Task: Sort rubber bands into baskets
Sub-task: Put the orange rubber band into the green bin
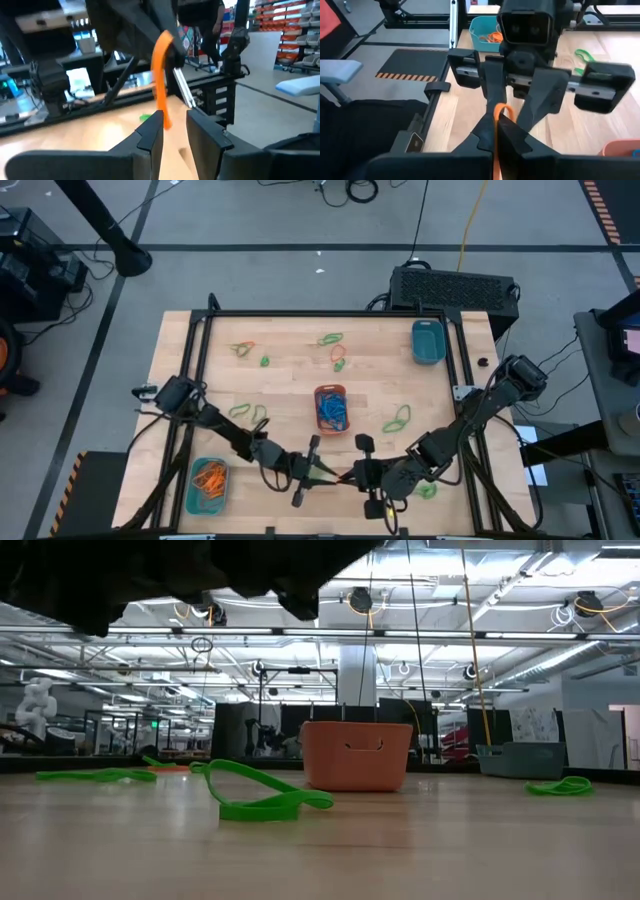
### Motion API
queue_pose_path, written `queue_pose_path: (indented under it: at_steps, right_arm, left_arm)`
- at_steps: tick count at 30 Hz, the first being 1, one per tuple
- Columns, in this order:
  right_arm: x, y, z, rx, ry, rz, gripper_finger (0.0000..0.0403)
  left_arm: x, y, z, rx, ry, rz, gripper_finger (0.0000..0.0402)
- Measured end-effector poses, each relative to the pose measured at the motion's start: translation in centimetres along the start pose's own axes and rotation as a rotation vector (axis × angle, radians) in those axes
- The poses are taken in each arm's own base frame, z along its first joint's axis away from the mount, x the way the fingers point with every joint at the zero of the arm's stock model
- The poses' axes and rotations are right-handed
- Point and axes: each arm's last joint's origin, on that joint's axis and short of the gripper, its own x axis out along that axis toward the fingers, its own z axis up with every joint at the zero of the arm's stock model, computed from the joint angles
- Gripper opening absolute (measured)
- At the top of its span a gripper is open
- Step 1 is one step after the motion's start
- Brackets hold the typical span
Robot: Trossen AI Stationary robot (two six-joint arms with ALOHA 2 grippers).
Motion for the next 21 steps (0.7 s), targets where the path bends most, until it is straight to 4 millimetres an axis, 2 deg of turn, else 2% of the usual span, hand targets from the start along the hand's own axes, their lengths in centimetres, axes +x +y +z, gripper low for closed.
queue_pose_path:
  at_steps: [9, 21]
  right_arm:
    - [0.4, -0.8, 0.2, -0.018, 0.006, -0.009, 0.0000]
    - [0.5, -1.0, 0.3, -0.041, 0.009, -0.014, 0.0004]
  left_arm:
    - [0.9, 0.9, 0.4, -0.022, 0.010, 0.020, 0.0093]
    - [1.0, 1.2, 0.1, -0.018, 0.031, 0.030, 0.0083]
